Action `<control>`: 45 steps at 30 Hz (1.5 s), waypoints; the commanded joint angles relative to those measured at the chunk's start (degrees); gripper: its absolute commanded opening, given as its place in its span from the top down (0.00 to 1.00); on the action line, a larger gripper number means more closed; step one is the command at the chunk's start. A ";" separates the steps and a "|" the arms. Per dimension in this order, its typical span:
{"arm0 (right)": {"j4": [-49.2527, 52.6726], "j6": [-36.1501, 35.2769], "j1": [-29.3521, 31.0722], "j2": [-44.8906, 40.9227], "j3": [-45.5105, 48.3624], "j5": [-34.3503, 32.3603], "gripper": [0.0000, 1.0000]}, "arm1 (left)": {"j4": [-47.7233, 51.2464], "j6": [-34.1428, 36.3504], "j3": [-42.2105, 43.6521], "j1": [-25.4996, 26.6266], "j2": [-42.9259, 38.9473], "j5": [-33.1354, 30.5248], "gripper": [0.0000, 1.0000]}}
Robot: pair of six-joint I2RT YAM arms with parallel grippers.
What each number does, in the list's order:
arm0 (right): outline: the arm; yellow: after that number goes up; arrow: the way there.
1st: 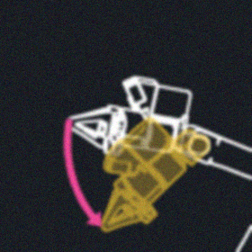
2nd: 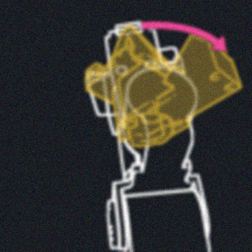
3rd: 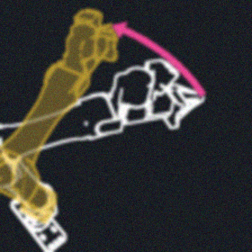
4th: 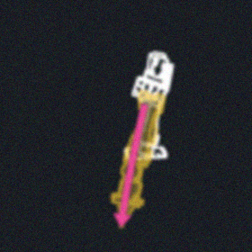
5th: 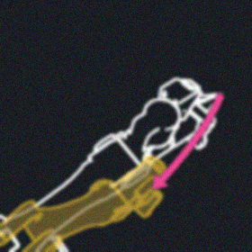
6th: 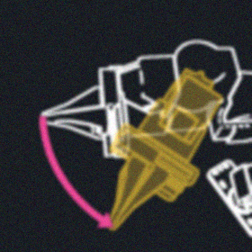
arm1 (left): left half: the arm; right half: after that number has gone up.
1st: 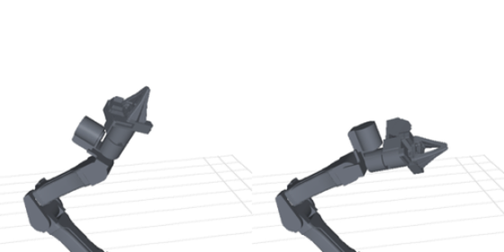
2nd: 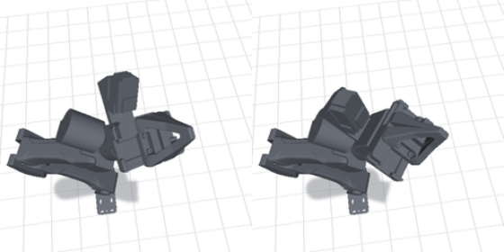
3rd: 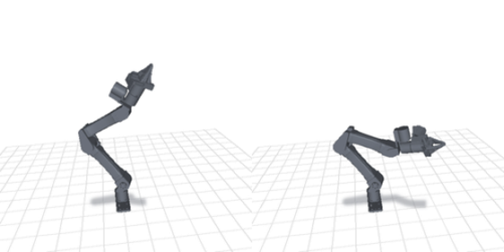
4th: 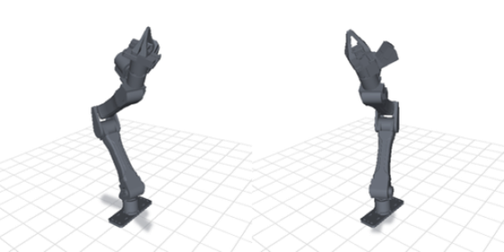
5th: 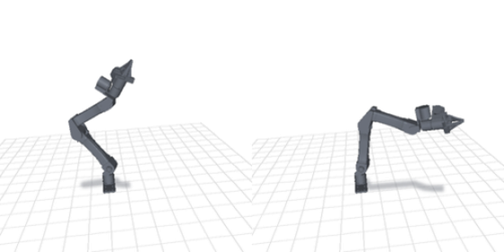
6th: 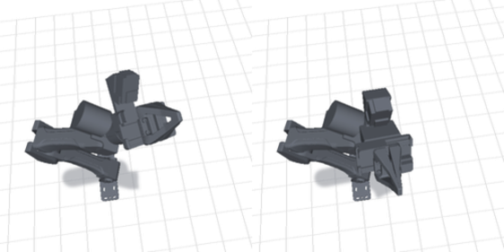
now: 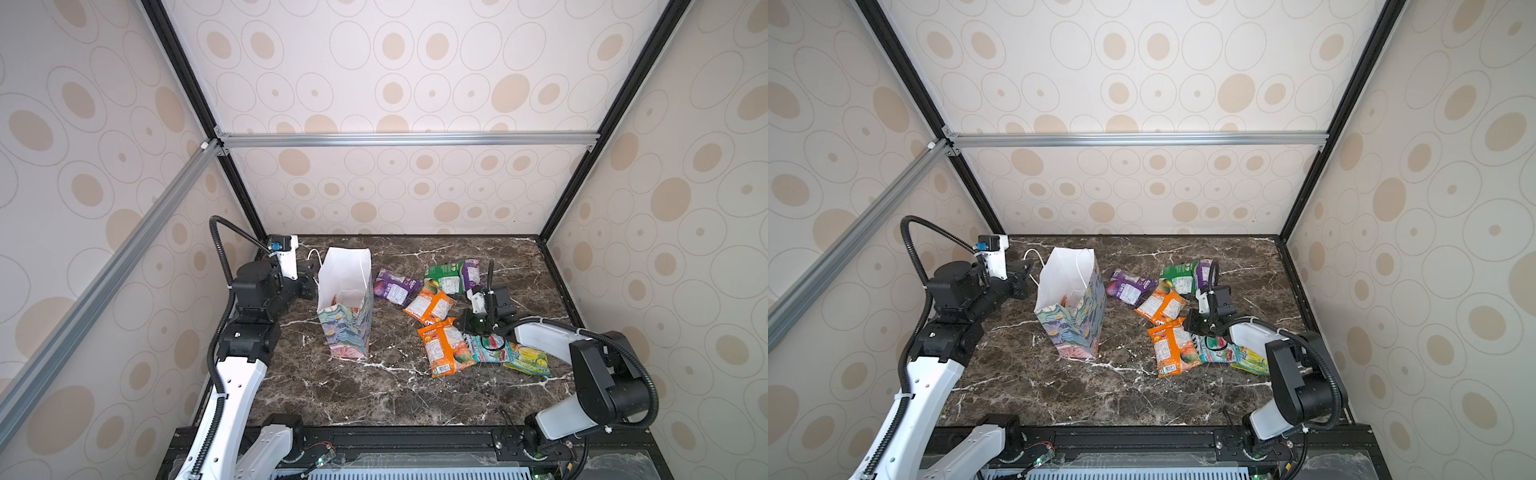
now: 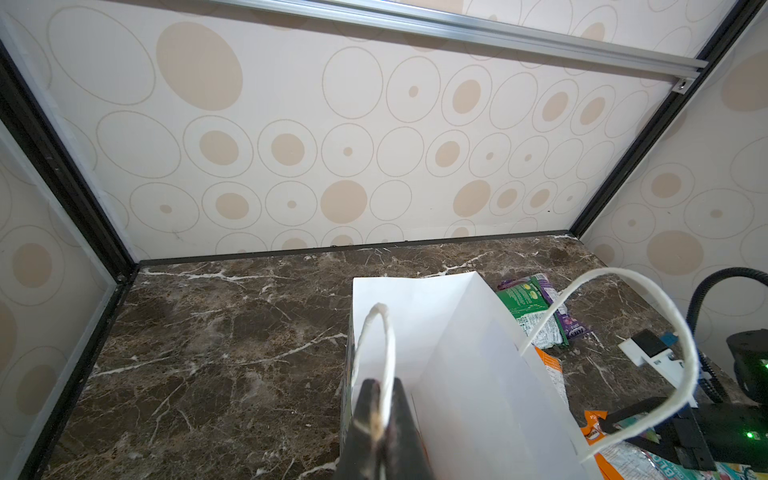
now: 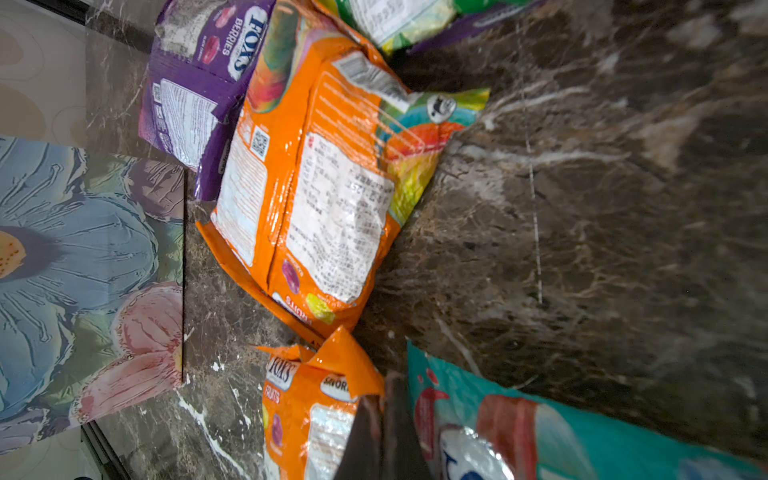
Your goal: Place the snacks into the paper bag
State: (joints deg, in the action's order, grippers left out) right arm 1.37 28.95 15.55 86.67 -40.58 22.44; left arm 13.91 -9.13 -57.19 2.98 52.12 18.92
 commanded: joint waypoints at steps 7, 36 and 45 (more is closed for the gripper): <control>2.54 -0.12 2.40 -5.26 -0.55 -0.02 1.00 | -0.29 0.08 -0.47 -0.17 -0.35 0.31 0.97; 12.14 -3.90 10.95 -18.21 -14.94 -1.86 1.00 | -0.42 0.10 -0.38 -0.17 -0.84 0.35 0.97; 14.57 -6.40 13.71 -16.74 -24.71 -2.25 1.00 | -0.44 0.07 -0.39 -0.16 -0.71 0.30 0.97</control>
State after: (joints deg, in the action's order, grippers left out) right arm 15.92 24.36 27.88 69.47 -60.88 20.53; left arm 13.91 -9.13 -57.19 2.98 52.12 18.94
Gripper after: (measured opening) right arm 0.042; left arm 0.048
